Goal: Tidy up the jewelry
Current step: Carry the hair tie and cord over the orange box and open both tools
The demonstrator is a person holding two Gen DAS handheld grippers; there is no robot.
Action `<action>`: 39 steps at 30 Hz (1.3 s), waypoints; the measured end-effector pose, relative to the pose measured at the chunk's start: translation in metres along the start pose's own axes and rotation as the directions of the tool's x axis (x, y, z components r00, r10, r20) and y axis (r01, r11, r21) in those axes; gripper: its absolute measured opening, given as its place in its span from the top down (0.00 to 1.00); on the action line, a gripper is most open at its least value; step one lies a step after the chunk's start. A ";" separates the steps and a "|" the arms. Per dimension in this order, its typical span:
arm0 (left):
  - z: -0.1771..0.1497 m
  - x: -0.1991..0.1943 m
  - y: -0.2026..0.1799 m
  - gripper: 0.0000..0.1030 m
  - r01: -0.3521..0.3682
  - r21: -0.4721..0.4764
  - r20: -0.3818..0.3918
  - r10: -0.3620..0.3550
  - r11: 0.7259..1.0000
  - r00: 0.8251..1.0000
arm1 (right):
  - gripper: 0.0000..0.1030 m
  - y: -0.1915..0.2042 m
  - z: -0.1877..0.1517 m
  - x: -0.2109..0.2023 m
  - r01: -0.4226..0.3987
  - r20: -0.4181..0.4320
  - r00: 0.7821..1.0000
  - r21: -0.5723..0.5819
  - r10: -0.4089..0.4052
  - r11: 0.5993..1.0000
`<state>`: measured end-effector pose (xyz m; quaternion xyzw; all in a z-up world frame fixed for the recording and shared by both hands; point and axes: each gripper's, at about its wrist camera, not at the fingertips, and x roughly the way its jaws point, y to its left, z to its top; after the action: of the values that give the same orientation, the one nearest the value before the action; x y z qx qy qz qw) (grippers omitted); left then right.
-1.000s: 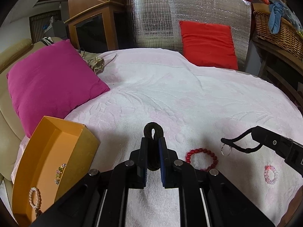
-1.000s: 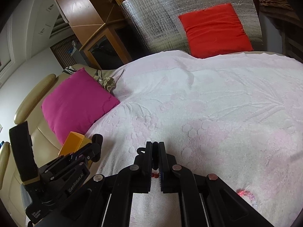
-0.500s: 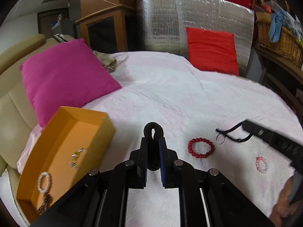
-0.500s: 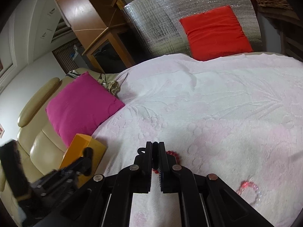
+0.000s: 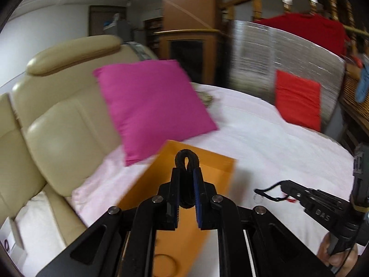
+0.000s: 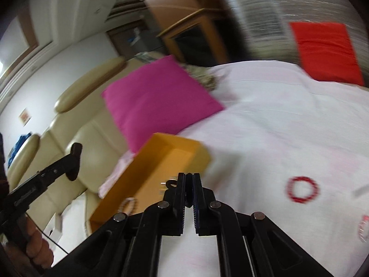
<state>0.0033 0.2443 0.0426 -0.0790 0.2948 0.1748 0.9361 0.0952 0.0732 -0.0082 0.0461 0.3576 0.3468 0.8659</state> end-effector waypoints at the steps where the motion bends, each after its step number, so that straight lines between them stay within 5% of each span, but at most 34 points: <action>1: 0.001 0.003 0.010 0.89 -0.014 -0.008 -0.004 0.014 1.000 1.000 | 0.94 0.010 0.000 0.007 -0.008 -0.011 1.000 -0.015 0.008 1.000; 9: -0.004 0.093 0.063 0.89 -0.013 0.036 -0.188 0.020 0.999 0.982 | 0.94 0.081 -0.027 0.073 -0.051 -0.146 0.989 -0.143 0.030 0.988; 23: -0.035 0.210 0.061 0.88 0.142 0.130 -0.462 -0.067 0.981 0.884 | 0.94 0.098 -0.052 0.131 0.035 -0.259 0.960 -0.269 -0.107 0.962; 27: -0.041 0.224 0.058 0.84 0.146 0.150 -0.491 -0.055 0.978 0.869 | 0.93 0.100 -0.054 0.139 0.066 -0.264 0.953 -0.289 -0.146 0.955; 29: -0.042 0.227 0.059 0.69 0.143 0.150 -0.499 -0.049 0.978 0.865 | 0.93 0.098 -0.054 0.143 0.067 -0.287 0.946 -0.272 -0.147 0.960; 33: -0.041 0.223 0.062 0.64 0.163 0.126 -0.503 -0.078 0.979 0.861 | 0.93 0.089 -0.050 0.139 0.069 -0.305 0.942 -0.230 -0.139 0.971; 36: -0.038 0.209 0.061 0.60 0.142 0.144 -0.480 -0.056 0.979 0.876 | 0.93 0.083 -0.044 0.127 0.088 -0.273 0.951 -0.213 -0.146 0.973; 39: -0.029 0.187 0.059 0.46 0.129 0.148 -0.438 -0.052 0.980 0.898 | 0.92 0.071 -0.034 0.106 0.107 -0.232 0.961 -0.181 -0.149 0.978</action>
<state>0.1087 0.3440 -0.0920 -0.0476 0.5047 0.0827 0.8580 0.0865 0.1885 -0.0724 -0.0927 0.4333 0.3216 0.8368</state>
